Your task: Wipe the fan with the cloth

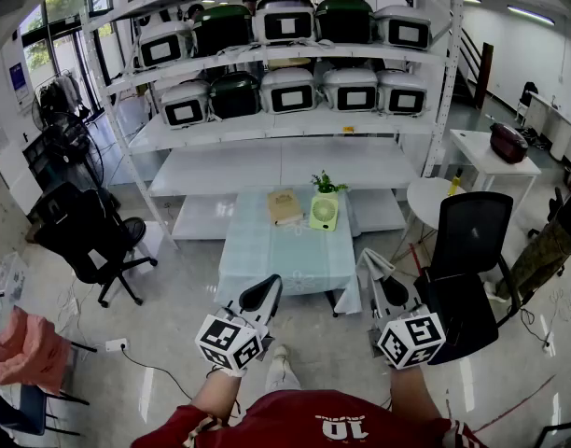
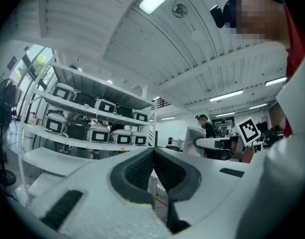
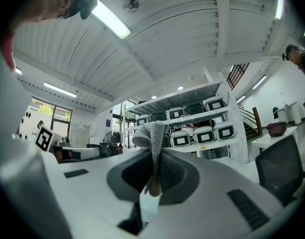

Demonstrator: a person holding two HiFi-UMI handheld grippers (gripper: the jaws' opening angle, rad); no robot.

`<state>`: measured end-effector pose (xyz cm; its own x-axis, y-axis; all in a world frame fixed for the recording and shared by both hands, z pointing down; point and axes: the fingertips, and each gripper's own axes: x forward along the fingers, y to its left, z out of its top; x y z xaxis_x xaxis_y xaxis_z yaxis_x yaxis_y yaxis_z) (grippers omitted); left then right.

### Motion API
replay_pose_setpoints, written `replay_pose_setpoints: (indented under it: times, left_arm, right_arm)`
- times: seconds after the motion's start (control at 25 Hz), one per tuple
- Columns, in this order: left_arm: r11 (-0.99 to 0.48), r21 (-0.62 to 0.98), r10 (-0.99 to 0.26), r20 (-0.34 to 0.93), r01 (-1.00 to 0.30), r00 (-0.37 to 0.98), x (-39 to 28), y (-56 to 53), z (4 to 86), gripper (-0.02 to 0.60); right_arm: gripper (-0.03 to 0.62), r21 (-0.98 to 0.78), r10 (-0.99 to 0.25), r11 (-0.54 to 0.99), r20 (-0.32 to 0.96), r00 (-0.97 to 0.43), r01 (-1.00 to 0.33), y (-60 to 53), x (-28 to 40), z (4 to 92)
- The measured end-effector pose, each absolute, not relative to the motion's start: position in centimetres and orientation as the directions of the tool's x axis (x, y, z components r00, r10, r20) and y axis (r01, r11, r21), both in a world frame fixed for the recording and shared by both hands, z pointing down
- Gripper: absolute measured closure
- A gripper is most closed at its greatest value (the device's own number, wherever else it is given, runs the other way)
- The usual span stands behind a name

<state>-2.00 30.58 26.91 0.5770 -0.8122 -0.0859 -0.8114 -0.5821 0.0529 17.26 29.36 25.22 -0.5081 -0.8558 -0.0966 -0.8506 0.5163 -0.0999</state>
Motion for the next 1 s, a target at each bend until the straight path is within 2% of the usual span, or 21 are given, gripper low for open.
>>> replay_pose_setpoints:
  times: [1.0]
  left_arm:
    - [-0.601, 0.048, -0.799, -0.052, -0.798, 0.599, -2.3, 26.6, 26.7, 0.577]
  right_arm:
    - [0.576, -0.123, -0.865, 0.502, -0.096, -0.493, -0.856, 26.2, 16.5, 25.3]
